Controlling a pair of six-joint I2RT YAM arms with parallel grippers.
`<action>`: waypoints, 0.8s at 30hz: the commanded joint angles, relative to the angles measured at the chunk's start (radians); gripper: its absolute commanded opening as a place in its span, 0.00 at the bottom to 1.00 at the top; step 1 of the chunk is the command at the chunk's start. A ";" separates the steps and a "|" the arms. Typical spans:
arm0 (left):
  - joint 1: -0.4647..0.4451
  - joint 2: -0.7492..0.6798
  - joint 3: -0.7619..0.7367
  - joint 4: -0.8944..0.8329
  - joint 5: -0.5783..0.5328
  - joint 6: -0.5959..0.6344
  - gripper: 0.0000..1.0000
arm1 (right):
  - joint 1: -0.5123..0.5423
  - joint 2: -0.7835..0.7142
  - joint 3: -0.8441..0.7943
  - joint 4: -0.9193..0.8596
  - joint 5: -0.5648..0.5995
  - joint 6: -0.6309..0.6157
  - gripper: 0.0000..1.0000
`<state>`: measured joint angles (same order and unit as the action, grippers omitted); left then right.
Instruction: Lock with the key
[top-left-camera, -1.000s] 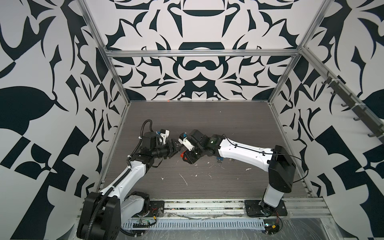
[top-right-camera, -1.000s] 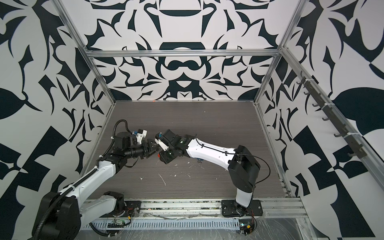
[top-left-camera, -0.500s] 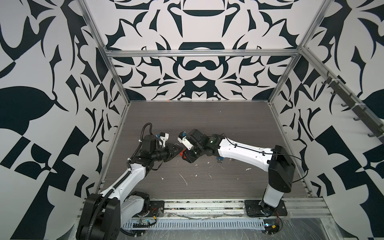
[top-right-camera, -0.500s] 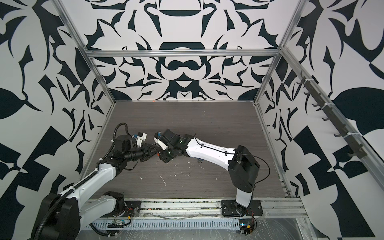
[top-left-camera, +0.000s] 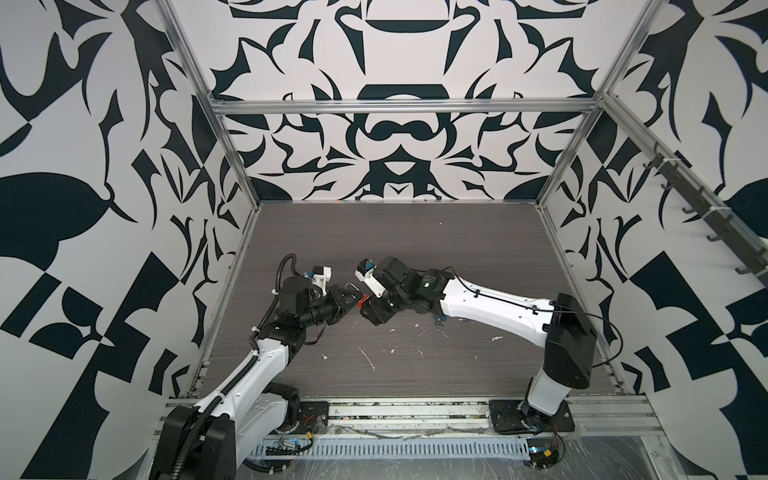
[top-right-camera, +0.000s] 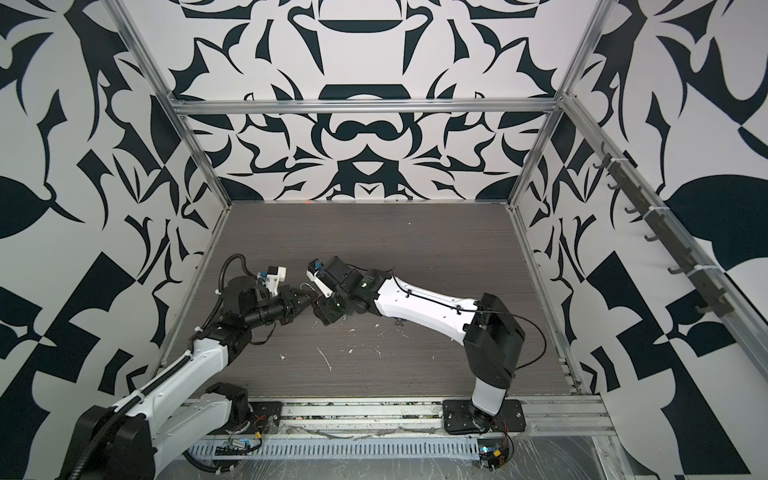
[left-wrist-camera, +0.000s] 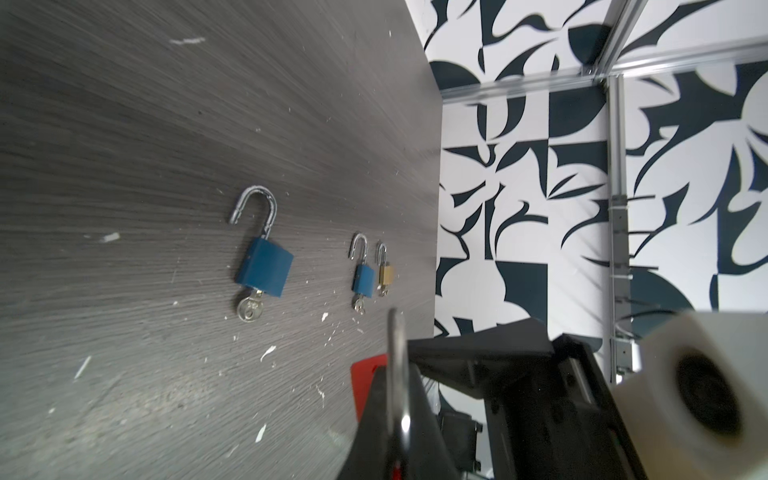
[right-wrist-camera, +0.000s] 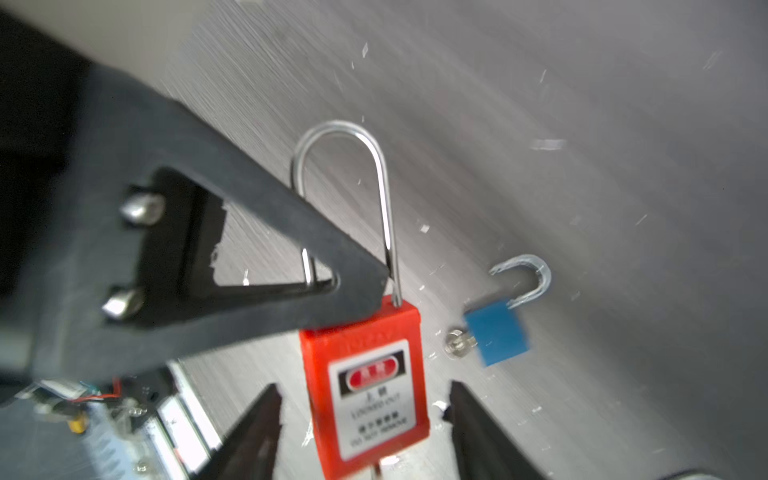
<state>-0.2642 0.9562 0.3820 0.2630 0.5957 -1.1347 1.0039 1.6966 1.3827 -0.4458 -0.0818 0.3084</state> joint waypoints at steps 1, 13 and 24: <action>-0.001 -0.051 -0.016 0.161 -0.139 -0.153 0.00 | -0.043 -0.164 -0.073 0.146 0.013 0.089 0.78; -0.003 -0.083 -0.093 0.553 -0.342 -0.345 0.00 | -0.356 -0.274 -0.560 1.110 -0.437 0.946 0.72; -0.024 0.070 -0.096 0.799 -0.323 -0.379 0.00 | -0.269 -0.120 -0.509 1.367 -0.434 1.094 0.72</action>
<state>-0.2821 1.0374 0.2745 0.9398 0.2829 -1.5036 0.7235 1.5860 0.8223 0.8036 -0.4965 1.3621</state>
